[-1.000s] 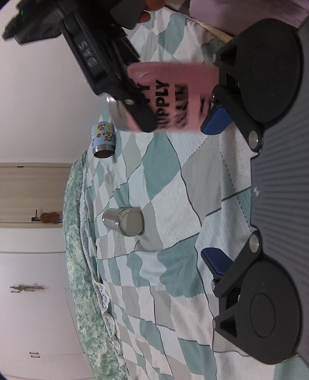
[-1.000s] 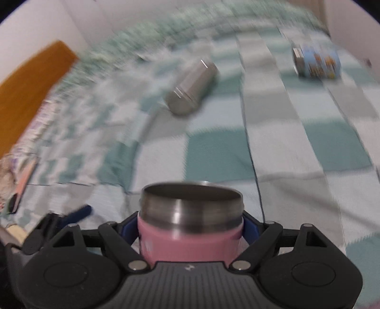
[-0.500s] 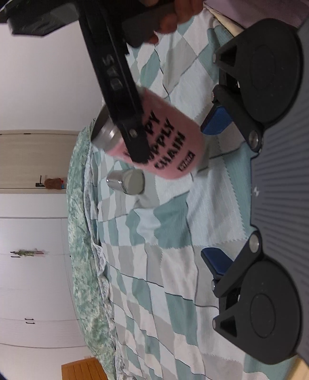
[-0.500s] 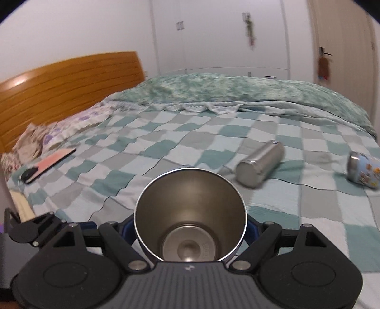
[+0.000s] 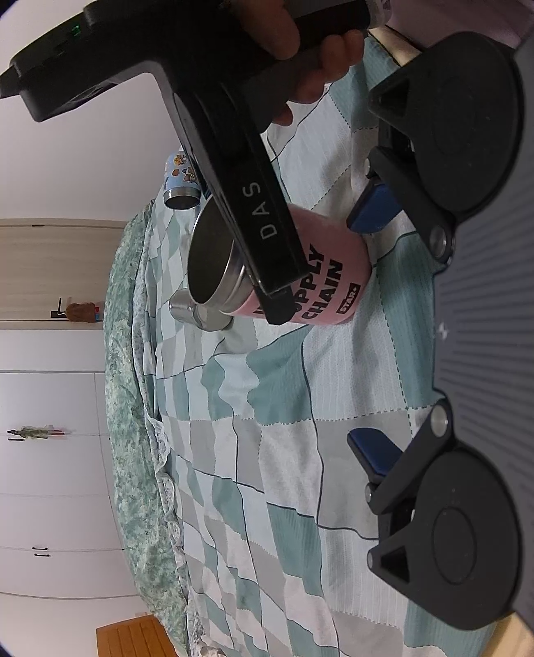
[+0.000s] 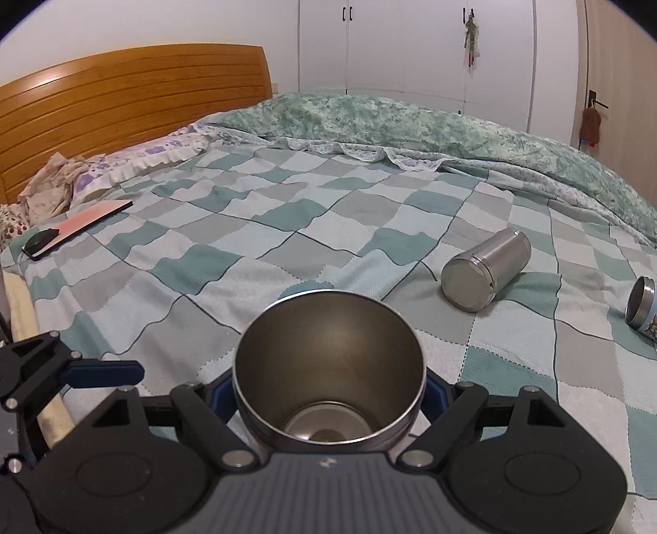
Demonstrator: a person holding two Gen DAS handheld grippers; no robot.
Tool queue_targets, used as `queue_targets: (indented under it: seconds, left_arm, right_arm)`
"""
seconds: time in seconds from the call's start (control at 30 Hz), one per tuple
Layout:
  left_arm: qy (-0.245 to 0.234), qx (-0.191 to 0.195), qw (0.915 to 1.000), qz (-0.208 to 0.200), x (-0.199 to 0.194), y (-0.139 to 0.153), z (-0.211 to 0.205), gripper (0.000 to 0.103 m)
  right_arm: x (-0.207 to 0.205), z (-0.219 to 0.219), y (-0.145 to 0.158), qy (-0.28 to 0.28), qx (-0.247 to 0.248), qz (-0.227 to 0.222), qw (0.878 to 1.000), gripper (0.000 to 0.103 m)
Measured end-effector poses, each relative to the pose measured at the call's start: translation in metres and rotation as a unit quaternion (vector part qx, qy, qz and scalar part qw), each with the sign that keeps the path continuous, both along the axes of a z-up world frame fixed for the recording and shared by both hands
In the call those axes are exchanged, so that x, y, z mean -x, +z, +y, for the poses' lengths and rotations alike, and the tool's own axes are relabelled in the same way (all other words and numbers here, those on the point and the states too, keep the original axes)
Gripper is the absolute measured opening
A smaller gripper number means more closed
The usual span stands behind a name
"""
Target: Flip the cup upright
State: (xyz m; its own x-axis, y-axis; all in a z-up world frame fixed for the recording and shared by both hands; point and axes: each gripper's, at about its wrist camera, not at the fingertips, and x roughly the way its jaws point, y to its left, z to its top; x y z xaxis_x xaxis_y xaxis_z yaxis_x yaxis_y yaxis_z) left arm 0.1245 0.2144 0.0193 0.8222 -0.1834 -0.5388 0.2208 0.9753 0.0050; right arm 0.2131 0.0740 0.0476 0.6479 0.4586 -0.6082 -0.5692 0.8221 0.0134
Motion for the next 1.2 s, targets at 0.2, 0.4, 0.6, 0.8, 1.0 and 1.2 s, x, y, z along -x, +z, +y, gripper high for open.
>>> queue_targets:
  seconds: [0.2, 0.4, 0.6, 0.8, 1.0, 1.2]
  left_arm:
    - [-0.003, 0.002, 1.0000, -0.004, 0.005, 0.003, -0.004, 0.103]
    - [0.000, 0.002, 0.9999, -0.016, 0.022, 0.016, -0.016, 0.103]
    - [-0.001, 0.006, 0.9990, -0.044, 0.050, 0.036, -0.043, 0.103]
    - [0.008, 0.021, 0.9968, -0.077, 0.083, 0.046, -0.078, 0.103]
    - [0.030, 0.041, 0.9927, -0.109, 0.114, 0.032, -0.113, 0.103]
    - [0.060, 0.035, 0.9874, -0.142, 0.132, 0.000, -0.147, 0.103]
  right_arm:
    - [0.000, -0.016, 0.010, -0.013, -0.036, -0.002, 0.999, 0.101]
    - [0.024, -0.042, 0.027, -0.009, -0.067, -0.037, 0.997, 0.102]
    - [0.070, -0.093, 0.044, -0.013, -0.091, -0.097, 0.991, 0.103]
    - [0.129, -0.163, 0.045, -0.033, -0.095, -0.163, 0.982, 0.103]
    - [0.181, -0.227, 0.016, -0.062, -0.084, -0.197, 0.975, 0.103]
    - [0.205, -0.262, -0.024, -0.088, -0.077, -0.202, 0.972, 0.103]
